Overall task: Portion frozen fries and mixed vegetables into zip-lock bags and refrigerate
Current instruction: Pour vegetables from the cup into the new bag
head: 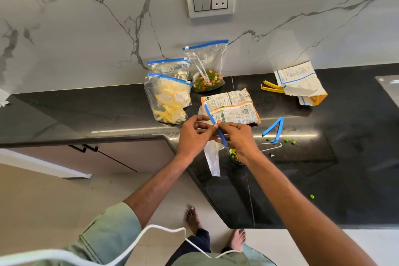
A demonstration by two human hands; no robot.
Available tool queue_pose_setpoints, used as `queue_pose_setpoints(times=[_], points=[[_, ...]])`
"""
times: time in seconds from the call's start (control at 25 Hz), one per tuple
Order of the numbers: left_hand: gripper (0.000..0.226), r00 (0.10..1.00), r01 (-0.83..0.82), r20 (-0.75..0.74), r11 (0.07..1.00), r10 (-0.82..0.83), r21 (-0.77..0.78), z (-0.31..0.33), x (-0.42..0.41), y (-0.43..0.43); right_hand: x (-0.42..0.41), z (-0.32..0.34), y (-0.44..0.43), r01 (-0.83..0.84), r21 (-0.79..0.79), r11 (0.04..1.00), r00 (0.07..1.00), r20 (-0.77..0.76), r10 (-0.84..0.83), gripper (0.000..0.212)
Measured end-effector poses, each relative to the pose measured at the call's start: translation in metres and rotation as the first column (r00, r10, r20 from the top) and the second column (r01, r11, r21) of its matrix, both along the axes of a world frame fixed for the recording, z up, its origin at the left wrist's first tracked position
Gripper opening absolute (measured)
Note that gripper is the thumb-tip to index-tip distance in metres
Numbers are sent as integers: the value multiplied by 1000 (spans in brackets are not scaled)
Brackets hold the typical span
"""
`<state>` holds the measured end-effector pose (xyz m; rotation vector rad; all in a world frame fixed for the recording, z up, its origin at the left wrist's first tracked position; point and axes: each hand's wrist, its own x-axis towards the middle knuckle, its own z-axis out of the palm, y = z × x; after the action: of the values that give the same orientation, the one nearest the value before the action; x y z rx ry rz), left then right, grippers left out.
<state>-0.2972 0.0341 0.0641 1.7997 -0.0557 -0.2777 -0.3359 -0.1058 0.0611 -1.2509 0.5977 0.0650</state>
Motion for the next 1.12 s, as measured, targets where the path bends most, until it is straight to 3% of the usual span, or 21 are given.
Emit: queue_pose_setpoints(times=[0.16,0.28,0.52,0.68,0.76,0.84,0.92,1.04,1.12], points=[[28,984,-34,-178,994,15,-102,3,-2,-4,-6,-1,-3,-14,5,1000,1000,6,13,12],[24,970,-61,-242,993,34,-105,3,-2,-4,-10,-2,-4,-38,6,999,998,48,37,13],[35,942,-80,-332,993,48,-82,7,-3,-3,-14,-8,-1,-67,-38,997,998,11,67,16],[33,931,-37,-365,997,8,-71,9,-3,0,-16,-11,-3,-102,-195,975,995,-2,103,13],[33,959,25,-282,999,-12,40,8,-2,4,-16,-12,-5,-110,-366,924,993,-5,116,6],[35,998,58,19,941,-68,334,5,0,12,-16,-8,-9,-77,-520,851,996,-7,85,7],[36,929,19,289,808,-232,588,6,2,21,-18,-3,-14,-29,-661,750,998,23,59,14],[35,829,-13,325,566,-455,825,17,2,20,-24,5,-11,-24,-812,584,989,65,130,29],[47,781,-100,383,507,-492,856,23,0,14,-24,7,-6,-24,-851,524,984,71,162,35]])
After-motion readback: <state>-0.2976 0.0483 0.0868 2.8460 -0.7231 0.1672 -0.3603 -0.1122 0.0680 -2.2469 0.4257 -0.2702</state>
